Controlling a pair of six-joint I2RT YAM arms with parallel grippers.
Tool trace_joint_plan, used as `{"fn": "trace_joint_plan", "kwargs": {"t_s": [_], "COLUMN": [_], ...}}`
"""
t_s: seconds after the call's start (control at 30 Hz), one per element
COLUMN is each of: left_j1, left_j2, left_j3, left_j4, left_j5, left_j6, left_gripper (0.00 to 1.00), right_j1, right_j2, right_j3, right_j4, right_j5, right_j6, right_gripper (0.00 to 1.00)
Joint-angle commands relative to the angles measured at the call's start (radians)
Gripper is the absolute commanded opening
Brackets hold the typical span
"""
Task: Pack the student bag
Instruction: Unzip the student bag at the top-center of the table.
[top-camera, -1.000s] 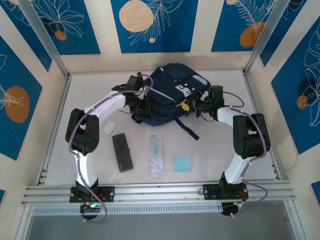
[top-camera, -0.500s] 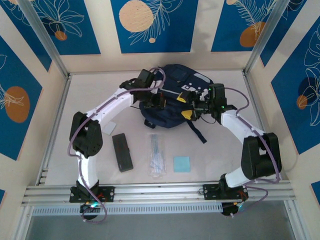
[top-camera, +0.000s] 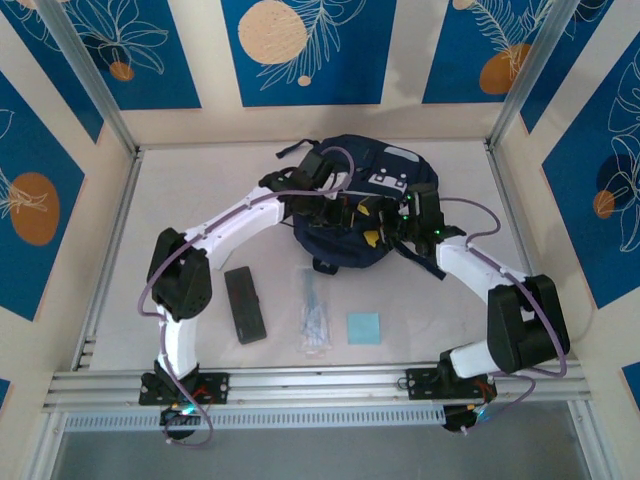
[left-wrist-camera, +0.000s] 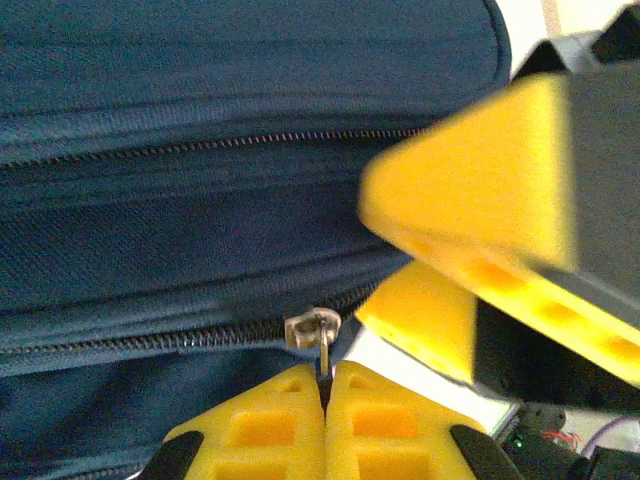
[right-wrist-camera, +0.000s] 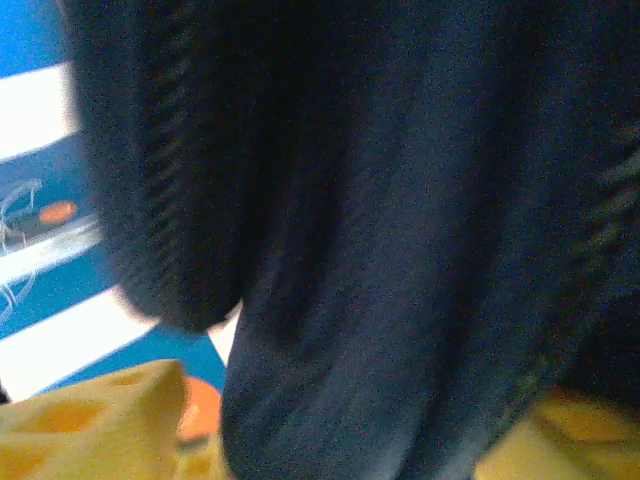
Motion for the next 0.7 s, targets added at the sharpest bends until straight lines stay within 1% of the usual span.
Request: {"fn": "trace_joint_plan", "kwargs": {"t_s": [0.0, 0.07, 0.1, 0.17, 0.2, 0.23, 0.3, 0.37, 0.53, 0.6, 0.67], "left_j1": [-0.029, -0.029, -0.030, -0.030, -0.029, -0.027, -0.010, 0.028, 0.176, 0.223, 0.257], "left_j2": [-0.065, -0.069, -0.070, -0.073, -0.073, -0.071, -0.065, -0.061, -0.065, -0.062, -0.063], "left_j3": [0.021, 0.012, 0.007, 0.000, -0.001, -0.001, -0.005, -0.031, -0.121, -0.136, -0.151], "left_j4": [0.060, 0.060, 0.060, 0.063, 0.057, 0.044, 0.001, -0.034, -0.124, -0.162, -0.172], "left_j5": [0.083, 0.084, 0.084, 0.085, 0.081, 0.067, 0.026, -0.015, -0.098, -0.128, -0.128], "left_j6": [-0.001, 0.001, 0.002, 0.008, 0.020, 0.038, 0.083, 0.119, 0.198, 0.226, 0.236], "left_gripper": [0.00, 0.00, 0.00, 0.00, 0.00, 0.00, 0.00, 0.00, 0.00, 0.00, 0.00], "right_j1": [-0.015, -0.011, -0.010, -0.010, -0.012, -0.017, -0.023, -0.031, -0.053, -0.068, -0.087], "right_j2": [0.048, 0.062, 0.068, 0.080, 0.085, 0.088, 0.083, 0.066, 0.010, -0.007, -0.017], "right_j3": [-0.011, -0.010, -0.007, 0.004, 0.013, 0.025, 0.036, 0.039, 0.049, 0.052, 0.057], "right_j4": [0.044, 0.055, 0.060, 0.062, 0.059, 0.046, 0.029, 0.010, -0.067, -0.087, -0.100], "right_j5": [0.111, 0.129, 0.134, 0.125, 0.112, 0.098, 0.069, 0.052, 0.016, 0.001, -0.024], "right_j6": [0.035, 0.045, 0.044, 0.027, 0.009, -0.008, -0.046, -0.087, -0.213, -0.238, -0.259], "right_gripper": [0.60, 0.55, 0.47, 0.20, 0.04, 0.00, 0.00, 0.00, 0.00, 0.00, 0.00]}}
